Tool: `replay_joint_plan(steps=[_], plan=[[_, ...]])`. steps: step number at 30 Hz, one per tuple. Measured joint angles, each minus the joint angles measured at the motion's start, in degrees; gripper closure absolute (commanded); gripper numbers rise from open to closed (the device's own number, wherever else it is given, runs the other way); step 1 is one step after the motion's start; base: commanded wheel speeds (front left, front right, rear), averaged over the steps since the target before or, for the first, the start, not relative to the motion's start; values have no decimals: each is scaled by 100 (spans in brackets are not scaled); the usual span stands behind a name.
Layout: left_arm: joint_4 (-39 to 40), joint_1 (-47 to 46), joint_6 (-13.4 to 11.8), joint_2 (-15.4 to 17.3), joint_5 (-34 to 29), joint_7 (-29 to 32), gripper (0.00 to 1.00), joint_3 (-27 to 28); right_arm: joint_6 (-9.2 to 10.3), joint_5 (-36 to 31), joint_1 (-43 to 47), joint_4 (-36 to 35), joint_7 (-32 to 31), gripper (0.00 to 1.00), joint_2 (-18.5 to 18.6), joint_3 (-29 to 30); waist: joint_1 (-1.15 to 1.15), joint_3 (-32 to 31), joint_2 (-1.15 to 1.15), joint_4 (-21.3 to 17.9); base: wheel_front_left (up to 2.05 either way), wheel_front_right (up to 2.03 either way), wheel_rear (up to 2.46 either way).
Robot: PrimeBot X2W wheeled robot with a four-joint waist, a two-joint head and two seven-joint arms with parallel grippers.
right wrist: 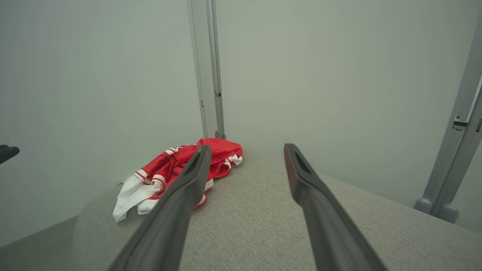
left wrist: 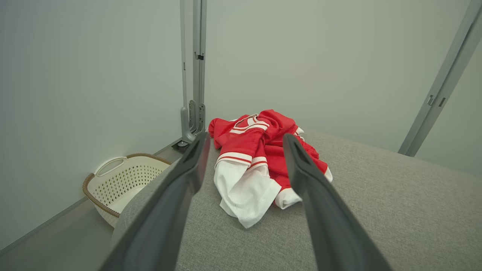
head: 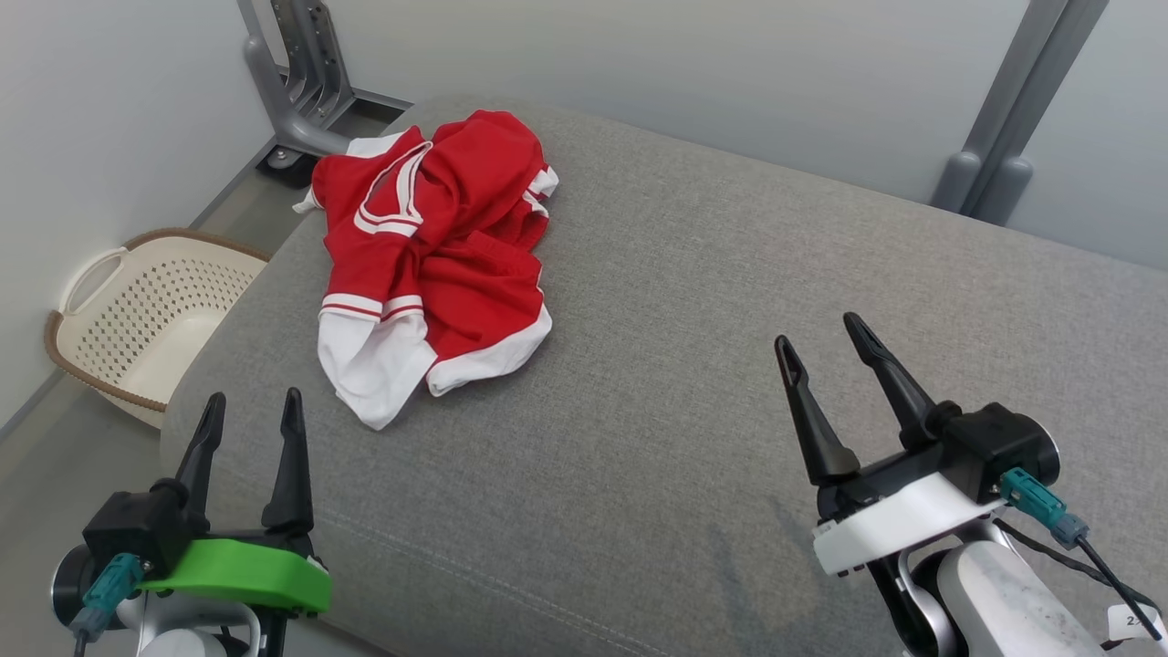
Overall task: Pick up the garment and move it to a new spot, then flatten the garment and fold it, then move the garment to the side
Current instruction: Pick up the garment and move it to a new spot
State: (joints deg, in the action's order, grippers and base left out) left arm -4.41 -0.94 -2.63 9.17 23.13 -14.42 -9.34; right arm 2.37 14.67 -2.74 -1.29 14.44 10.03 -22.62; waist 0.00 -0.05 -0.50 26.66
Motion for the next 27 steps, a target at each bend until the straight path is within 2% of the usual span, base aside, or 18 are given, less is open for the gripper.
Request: replay_joint_plan(steps=[9, 15, 24, 27], plan=[[73, -46, -35, 94, 140, 92, 0, 155, -35, -2, -27, 45, 0, 0, -24, -33, 0, 125, 0, -129, 0, 0, 0], [147, -760, 63, 278, 220, 345, 0, 245, -36, -37, -92, 27, -4, 0, -22, -86, 0, 328, 0, -213, 0, 0, 0], [-617, -1836, 172, 121, 1527, 1367, 0, 664, -76, -159, -409, -45, -124, 0, 41, -158, 0, 757, 0, -422, 0, 0, 0], [-940, -2231, 265, 132, 1636, 1669, 0, 673, -77, -231, -544, -96, -204, 0, 101, -159, 0, 929, 0, -505, 0, 0, 0]])
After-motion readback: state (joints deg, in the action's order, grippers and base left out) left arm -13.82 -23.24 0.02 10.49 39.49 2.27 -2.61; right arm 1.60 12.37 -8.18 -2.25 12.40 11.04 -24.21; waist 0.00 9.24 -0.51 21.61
